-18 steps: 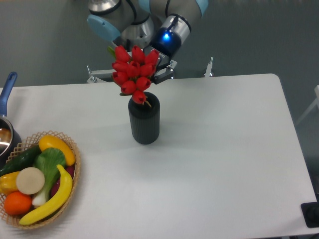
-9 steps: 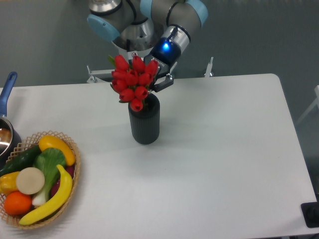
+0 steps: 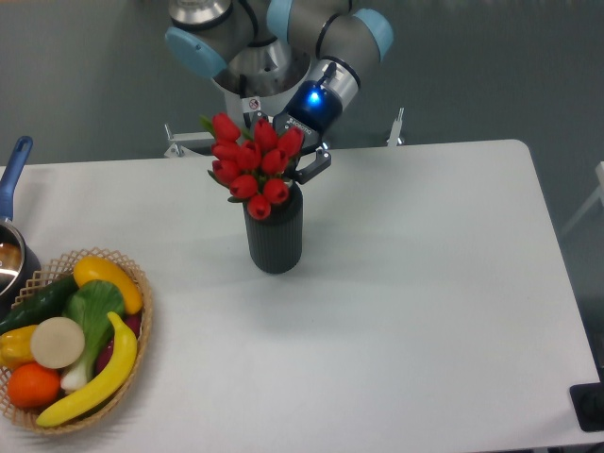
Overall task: Insert the flowers into the vase
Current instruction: 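Push the tulips deeper into the vase and hold them there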
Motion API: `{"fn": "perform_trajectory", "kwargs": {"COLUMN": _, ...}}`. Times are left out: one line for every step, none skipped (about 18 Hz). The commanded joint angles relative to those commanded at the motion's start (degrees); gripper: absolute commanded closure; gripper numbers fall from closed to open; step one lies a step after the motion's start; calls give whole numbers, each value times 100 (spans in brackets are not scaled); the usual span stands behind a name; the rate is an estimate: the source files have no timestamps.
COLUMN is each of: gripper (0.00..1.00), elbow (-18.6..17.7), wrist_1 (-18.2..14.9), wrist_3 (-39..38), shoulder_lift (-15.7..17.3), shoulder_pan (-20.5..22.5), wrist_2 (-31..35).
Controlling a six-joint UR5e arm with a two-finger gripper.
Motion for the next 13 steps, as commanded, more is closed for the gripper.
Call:
{"fn": "perform_trajectory", "kwargs": {"gripper": 17, "elbow": 0, "wrist_1": 0, "wrist_3": 0, "shoulder_lift": -9, "shoulder_pan": 0, "wrist_2": 0}}
{"fn": "perform_trajectory", "kwargs": {"gripper": 15, "elbow": 0, "wrist_1": 0, "wrist_3": 0, "shoulder_lift": 0, "shoulder_pan": 0, "wrist_2": 0}}
{"fn": "perform_trajectory", "kwargs": {"gripper": 8, "elbow": 0, "wrist_1": 0, "wrist_3": 0, "shoulder_lift": 0, "shoulder_pan": 9, "wrist_2": 0}}
{"fn": "perform_trajectory", "kwargs": {"gripper": 7, "elbow": 0, "wrist_1": 0, "wrist_3": 9, "shoulder_lift": 0, "shoulder_pan": 17, "wrist_2": 0}}
{"fn": "perform_trajectory", "kwargs": {"gripper": 6, "elbow": 0, "wrist_1": 0, "wrist_3": 9, "shoulder_lift": 0, "shoulder_pan": 26, "wrist_2": 0}}
{"fn": "perform_trajectory", "kwargs": {"gripper": 5, "elbow": 0, "wrist_1": 0, "wrist_3": 9, "shoulder_lift": 9, "shoulder_pan": 35, "wrist_2": 0}}
{"fn": "perform_trajectory", "kwargs": {"gripper": 4, "elbow": 0, "wrist_1": 0, "wrist_3": 9, "shoulder_lift": 9, "shoulder_pan": 44, "wrist_2": 0}}
{"fn": "perform_trajectory", "kwargs": {"gripper": 1, "elbow": 0, "wrist_1": 0, "wrist_3": 9, "shoulder_lift": 17, "shoulder_pan": 53, "wrist_2": 0}}
{"fn": "perform_trajectory", "kwargs": {"gripper": 1, "elbow": 0, "wrist_1": 0, "wrist_3": 0, "shoulder_lift": 26, "shoulder_pan": 53, "wrist_2": 0}}
{"fn": "perform_trajectory", "kwargs": {"gripper": 0, "elbow": 0, "wrist_1": 0, "wrist_3": 0, "shoulder_lift": 44, "shoulder_pan": 61, "wrist_2": 9}}
{"fn": "perform_trajectory", "kwargs": {"gripper": 0, "elbow": 0, "wrist_1": 0, "wrist_3": 0, "shoulder_lift": 61, "shoulder_pan": 70, "wrist_2": 0}}
{"fn": "perform_trajectory", "kwargs": {"gripper": 0, "elbow": 0, "wrist_1": 0, "wrist_3": 0, "shoulder_lift": 70, "shoulder_pan": 79, "wrist_2": 9}}
{"fn": "perform_trajectory", "kwargs": {"gripper": 0, "elbow": 0, "wrist_1": 0, "wrist_3": 0, "shoulder_lift": 70, "shoulder_pan": 105, "wrist_2": 9}}
